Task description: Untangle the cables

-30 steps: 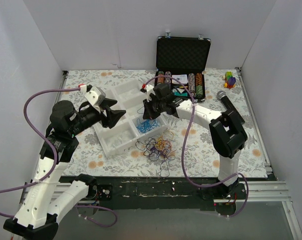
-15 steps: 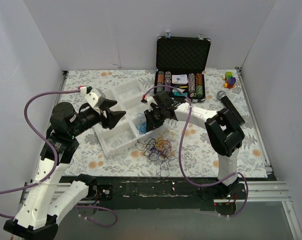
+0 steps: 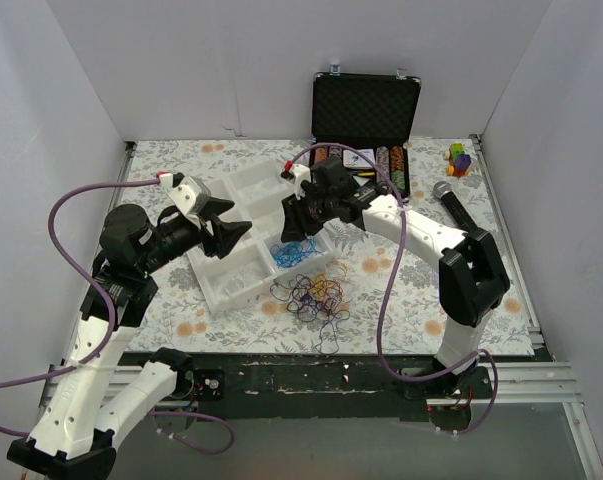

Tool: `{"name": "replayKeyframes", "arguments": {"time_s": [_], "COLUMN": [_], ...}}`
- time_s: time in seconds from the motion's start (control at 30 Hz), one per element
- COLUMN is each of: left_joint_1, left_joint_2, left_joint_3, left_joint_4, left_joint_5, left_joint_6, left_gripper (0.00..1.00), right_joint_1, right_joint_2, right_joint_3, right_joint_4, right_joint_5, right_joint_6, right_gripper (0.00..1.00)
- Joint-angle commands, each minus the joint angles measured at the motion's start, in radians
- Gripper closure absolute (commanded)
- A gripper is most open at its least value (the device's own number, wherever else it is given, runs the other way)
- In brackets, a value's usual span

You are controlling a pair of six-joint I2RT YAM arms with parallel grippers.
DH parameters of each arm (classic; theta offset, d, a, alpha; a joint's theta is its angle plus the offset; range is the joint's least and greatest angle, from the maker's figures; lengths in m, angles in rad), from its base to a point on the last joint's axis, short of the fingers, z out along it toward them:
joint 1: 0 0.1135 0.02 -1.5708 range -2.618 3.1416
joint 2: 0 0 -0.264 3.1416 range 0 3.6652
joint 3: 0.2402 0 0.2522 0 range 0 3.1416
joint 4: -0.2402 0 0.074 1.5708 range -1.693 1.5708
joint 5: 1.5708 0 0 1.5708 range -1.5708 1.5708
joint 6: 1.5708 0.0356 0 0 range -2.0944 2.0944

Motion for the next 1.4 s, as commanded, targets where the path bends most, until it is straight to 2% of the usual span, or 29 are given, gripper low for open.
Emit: {"name": "replayKeyframes", "arguments": {"time_s": [0.0, 0.17, 0.27, 0.33, 0.5, 0.77, 0.9, 1.1, 1.37], "left_joint_1": [0.006, 0.006, 0.004, 0.006, 0.006, -0.005, -0.066, -0.24, -0.319], "left_joint_2": [-0.004, -0.004, -0.002, -0.001, -0.005, 0.059, 0.097, 0.202, 0.389], "left_joint_3": [-0.002, -0.005, 0.0, -0.009, -0.111, -0.296, -0.373, -0.422, -0.459], "left_joint_4": [0.016, 0.019, 0.016, -0.001, -0.015, -0.001, 0.066, 0.154, 0.293], "left_joint_5": [0.015, 0.01, 0.007, 0.039, 0.154, 0.293, 0.277, 0.19, 0.15], "left_joint_6": [0.004, 0.003, 0.007, 0.044, 0.136, 0.251, 0.297, 0.366, 0.377], "left_gripper": [0.45, 0.44, 0.44, 0.44, 0.42, 0.41, 0.41, 0.41, 0.43], "right_joint_1": [0.002, -0.003, -0.003, -0.003, -0.003, 0.035, 0.043, 0.074, 0.089], "right_joint_2": [-0.07, -0.047, -0.024, -0.033, -0.239, -0.466, -0.512, -0.532, -0.627], "right_joint_3": [0.043, 0.036, 0.005, -0.047, -0.343, -0.651, -0.76, -0.883, -0.968], "right_joint_4": [-0.029, 0.003, 0.029, 0.044, 0.222, 0.297, 0.345, 0.451, 0.431], "right_joint_5": [-0.06, -0.103, -0.163, -0.151, -0.059, 0.12, 0.17, 0.213, 0.308], "right_joint_6": [-0.013, 0.018, 0.042, 0.045, 0.099, 0.156, 0.197, 0.251, 0.274], "right_gripper": [0.51, 0.6, 0.62, 0.63, 0.51, 0.44, 0.44, 0.5, 0.59]}}
